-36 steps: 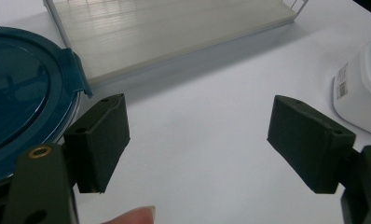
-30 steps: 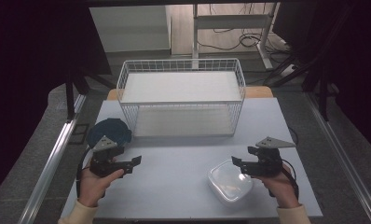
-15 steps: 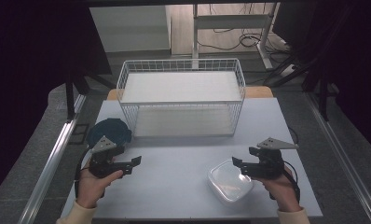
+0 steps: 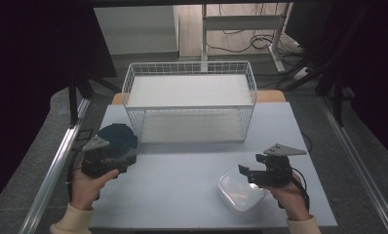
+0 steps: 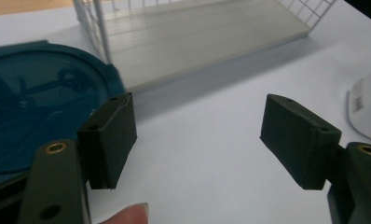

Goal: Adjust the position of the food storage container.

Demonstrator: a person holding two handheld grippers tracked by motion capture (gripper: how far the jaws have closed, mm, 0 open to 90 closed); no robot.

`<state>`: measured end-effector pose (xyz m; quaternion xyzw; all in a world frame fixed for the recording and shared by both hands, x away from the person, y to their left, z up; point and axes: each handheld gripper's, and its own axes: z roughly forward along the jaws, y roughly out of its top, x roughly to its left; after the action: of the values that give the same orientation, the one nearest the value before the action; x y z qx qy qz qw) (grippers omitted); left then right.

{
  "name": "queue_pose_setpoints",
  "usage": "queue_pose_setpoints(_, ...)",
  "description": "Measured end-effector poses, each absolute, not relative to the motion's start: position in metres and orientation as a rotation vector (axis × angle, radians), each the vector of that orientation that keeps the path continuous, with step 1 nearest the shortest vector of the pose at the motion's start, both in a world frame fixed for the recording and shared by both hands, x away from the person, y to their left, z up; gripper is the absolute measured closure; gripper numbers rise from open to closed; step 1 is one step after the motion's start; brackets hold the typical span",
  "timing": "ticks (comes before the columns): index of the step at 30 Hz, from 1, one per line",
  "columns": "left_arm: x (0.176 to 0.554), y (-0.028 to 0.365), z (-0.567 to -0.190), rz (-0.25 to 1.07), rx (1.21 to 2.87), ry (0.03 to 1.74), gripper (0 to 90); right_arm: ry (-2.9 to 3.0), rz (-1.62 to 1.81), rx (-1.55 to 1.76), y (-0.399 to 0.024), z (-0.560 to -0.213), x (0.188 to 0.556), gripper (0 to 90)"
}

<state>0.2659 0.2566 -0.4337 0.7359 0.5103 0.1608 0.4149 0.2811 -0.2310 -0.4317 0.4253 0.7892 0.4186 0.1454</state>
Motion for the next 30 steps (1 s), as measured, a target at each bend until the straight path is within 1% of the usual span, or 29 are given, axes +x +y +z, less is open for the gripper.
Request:
queue_pose_setpoints(1, 0.266, 0.257, -0.434, 0.404, 1.849, 1.282, 26.9, 2.274, 1.205, 1.222, -0.23, -0.432, 0.281, 21.7)
queue_pose_setpoints(3, 0.283, 0.27, -0.427, 0.415, 1.853, 1.317, 27.5, 2.275, 1.202, 1.218, -0.229, -0.432, 0.281, 21.7)
queue_pose_setpoints(5, 0.288, 0.275, -0.425, 0.404, 1.849, 1.328, 28.3, 2.279, 1.197, 1.219, -0.228, -0.433, 0.281, 21.7)
queue_pose_setpoints(6, 0.301, 0.283, -0.424, 0.388, 1.847, 1.35, 28.7, 2.28, 1.197, 1.22, -0.228, -0.433, 0.281, 21.7)
queue_pose_setpoints(7, 0.301, 0.283, -0.424, 0.388, 1.847, 1.35, 29.3, 2.28, 1.197, 1.22, -0.228, -0.433, 0.281, 21.7)
queue_pose_setpoints(9, 0.313, 0.289, -0.423, 0.381, 1.861, 1.369, 30.1, 2.281, 1.192, 1.222, -0.228, -0.434, 0.282, 21.7)
queue_pose_setpoints(10, 0.327, 0.295, -0.426, 0.386, 1.875, 1.403, 31.4, 2.282, 1.188, 1.229, -0.228, -0.435, 0.282, 21.7)
queue_pose_setpoints(12, 0.341, 0.302, -0.429, 0.375, 1.866, 1.433, 33.2, 2.283, 1.185, 1.23, -0.228, -0.436, 0.283, 21.7)
queue_pose_setpoints(13, 0.341, 0.302, -0.429, 0.375, 1.866, 1.433, 34.0, 2.283, 1.185, 1.23, -0.228, -0.436, 0.283, 21.7)
queue_pose_setpoints(15, 0.354, 0.308, -0.432, 0.384, 1.866, 1.464, 34.8, 2.285, 1.184, 1.233, -0.228, -0.437, 0.283, 21.7)
queue_pose_setpoints(16, 0.366, 0.313, -0.435, 0.378, 1.846, 1.489, 36.1, 2.285, 1.182, 1.235, -0.229, -0.437, 0.283, 21.7)
queue_pose_setpoints(19, 0.376, 0.317, -0.436, 0.368, 1.842, 1.503, 38.5, 2.284, 1.184, 1.238, -0.229, -0.437, 0.284, 21.7)
queue_pose_setpoints(20, 0.389, 0.32, -0.438, 0.393, 1.858, 1.529, 39.0, 2.284, 1.182, 1.245, -0.23, -0.437, 0.284, 21.7)
queue_pose_setpoints(21, 0.394, 0.322, -0.439, 0.385, 1.861, 1.54, 40.0, 2.283, 1.182, 1.243, -0.23, -0.438, 0.284, 21.7)
queue_pose_setpoints(25, 0.406, 0.328, -0.443, 0.391, 1.873, 1.568, 44.0, 2.276, 1.185, 1.245, -0.232, -0.436, 0.284, 21.7)
queue_pose_setpoints(27, 0.414, 0.338, -0.449, 0.361, 1.849, 1.595, 45.9, 2.265, 1.191, 1.253, -0.234, -0.433, 0.283, 21.7)
queue_pose_setpoints(30, 0.419, 0.342, -0.452, 0.358, 1.846, 1.609, 48.2, 2.258, 1.193, 1.259, -0.236, -0.432, 0.284, 21.7)
